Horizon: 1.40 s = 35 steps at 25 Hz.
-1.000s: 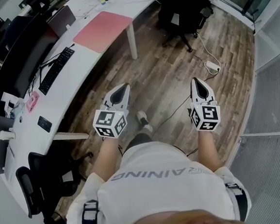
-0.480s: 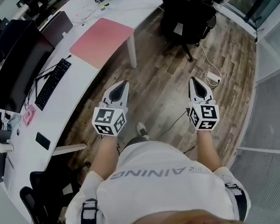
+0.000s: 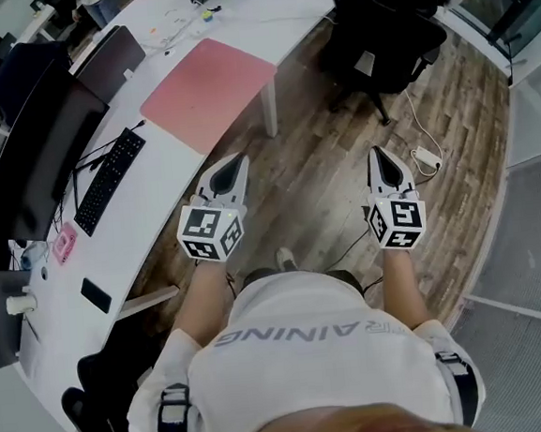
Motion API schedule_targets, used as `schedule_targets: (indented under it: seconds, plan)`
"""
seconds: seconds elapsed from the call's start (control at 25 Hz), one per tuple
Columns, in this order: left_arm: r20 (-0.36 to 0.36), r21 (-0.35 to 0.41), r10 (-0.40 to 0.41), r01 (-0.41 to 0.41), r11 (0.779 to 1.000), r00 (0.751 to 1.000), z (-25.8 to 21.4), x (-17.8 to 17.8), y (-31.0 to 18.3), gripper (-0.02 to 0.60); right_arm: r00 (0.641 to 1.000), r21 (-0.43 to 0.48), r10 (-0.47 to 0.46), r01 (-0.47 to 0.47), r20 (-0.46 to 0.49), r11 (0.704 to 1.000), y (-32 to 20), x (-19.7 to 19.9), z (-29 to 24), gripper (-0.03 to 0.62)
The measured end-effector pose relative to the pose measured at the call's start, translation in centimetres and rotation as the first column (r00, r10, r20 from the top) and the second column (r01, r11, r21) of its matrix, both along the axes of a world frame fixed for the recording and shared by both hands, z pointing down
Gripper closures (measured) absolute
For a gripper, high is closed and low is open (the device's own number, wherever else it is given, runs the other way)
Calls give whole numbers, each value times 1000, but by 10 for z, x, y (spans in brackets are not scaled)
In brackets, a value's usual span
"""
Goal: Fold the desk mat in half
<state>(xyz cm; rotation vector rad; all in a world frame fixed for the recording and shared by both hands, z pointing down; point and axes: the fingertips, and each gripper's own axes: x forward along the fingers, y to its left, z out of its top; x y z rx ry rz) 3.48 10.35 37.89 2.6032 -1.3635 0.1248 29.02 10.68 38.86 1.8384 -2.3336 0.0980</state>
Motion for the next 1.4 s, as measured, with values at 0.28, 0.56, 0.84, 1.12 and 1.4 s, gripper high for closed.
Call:
schedule_targets:
  seconds: [0.28, 0.56, 0.84, 1.12, 1.4]
  plan:
    - [-28, -24, -41, 40, 999, 999, 15, -31, -42, 548, 998, -35, -57, 56, -31, 998, -57, -38, 8, 571]
    - [-49, -14, -120, 119, 993, 992, 13, -67, -81, 548, 989, -25, -135, 133, -59, 991, -114, -74, -1, 571]
    - [-43, -13, -228, 228, 974, 973, 21, -90, -122, 548, 968, -1, -245, 245, -48, 969, -182, -100, 3, 571]
    - [-19, -1, -342, 342, 940, 939, 10, -83, -192, 548, 934, -8, -356, 356, -23, 934, -284, -97, 5, 571]
    - [0, -6, -478, 478, 878, 878, -1, -79, -262, 548, 870, -1, -493, 493, -9, 870, -391, -107, -4, 571]
